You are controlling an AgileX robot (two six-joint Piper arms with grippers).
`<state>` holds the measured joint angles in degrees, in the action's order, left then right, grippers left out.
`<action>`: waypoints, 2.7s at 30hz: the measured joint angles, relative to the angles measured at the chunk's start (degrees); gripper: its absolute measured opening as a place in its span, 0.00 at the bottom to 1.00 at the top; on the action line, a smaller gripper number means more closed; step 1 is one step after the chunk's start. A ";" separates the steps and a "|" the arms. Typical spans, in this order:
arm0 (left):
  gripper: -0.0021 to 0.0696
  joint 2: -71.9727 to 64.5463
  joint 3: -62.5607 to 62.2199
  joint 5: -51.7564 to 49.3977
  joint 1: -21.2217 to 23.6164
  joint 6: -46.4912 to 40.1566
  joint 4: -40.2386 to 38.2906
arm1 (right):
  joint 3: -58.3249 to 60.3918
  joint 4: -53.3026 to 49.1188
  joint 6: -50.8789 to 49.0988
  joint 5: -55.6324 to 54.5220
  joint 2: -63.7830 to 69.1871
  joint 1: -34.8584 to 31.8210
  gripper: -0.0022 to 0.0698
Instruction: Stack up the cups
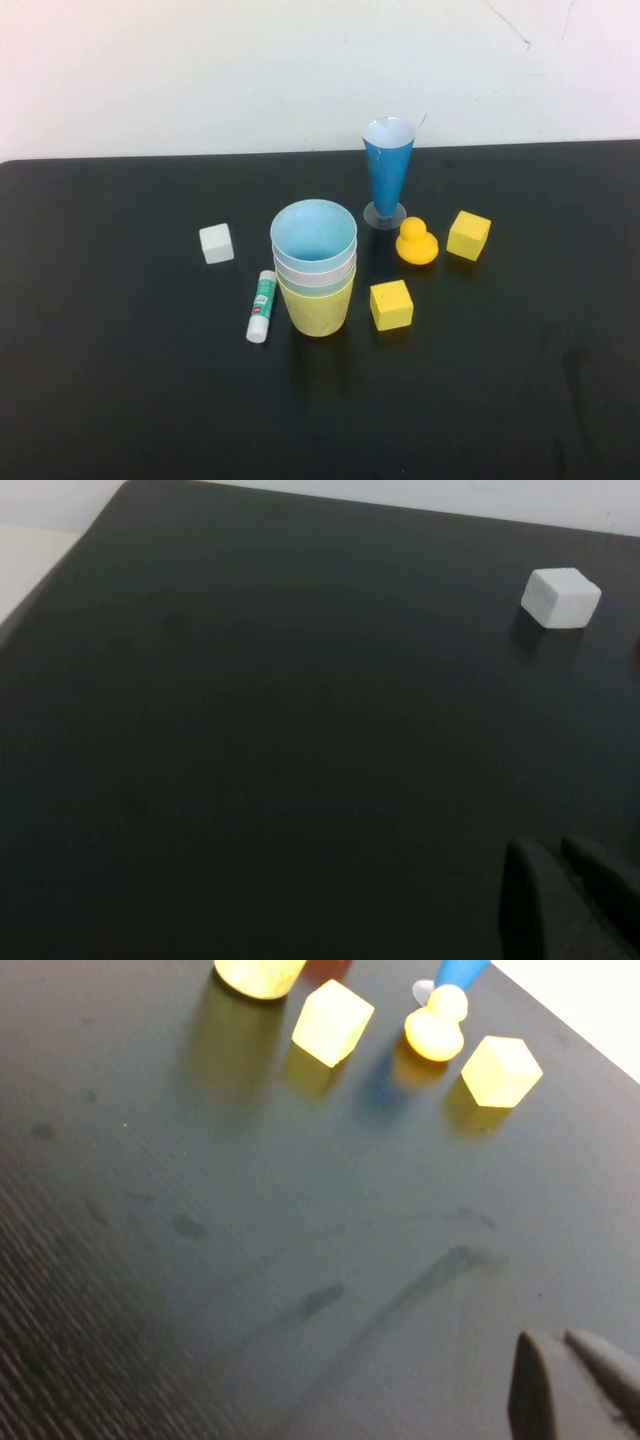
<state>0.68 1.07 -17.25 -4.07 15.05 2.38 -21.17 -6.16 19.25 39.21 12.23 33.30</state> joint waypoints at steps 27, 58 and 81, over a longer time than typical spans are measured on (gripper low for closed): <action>0.03 0.10 0.00 -0.34 -2.71 -2.82 -0.34 | 0.00 0.08 0.00 0.00 0.00 0.00 0.03; 0.03 0.10 0.00 -0.34 -2.71 -2.69 -0.34 | 15.79 2.37 0.89 -15.01 -10.40 -25.85 0.03; 0.03 0.10 0.00 -0.46 -2.71 -2.69 -0.34 | 22.24 5.52 -4.78 -18.48 -13.00 -35.51 0.03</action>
<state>0.78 1.07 -17.71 -6.78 12.36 2.04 1.07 -0.63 14.47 20.73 -0.78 -2.21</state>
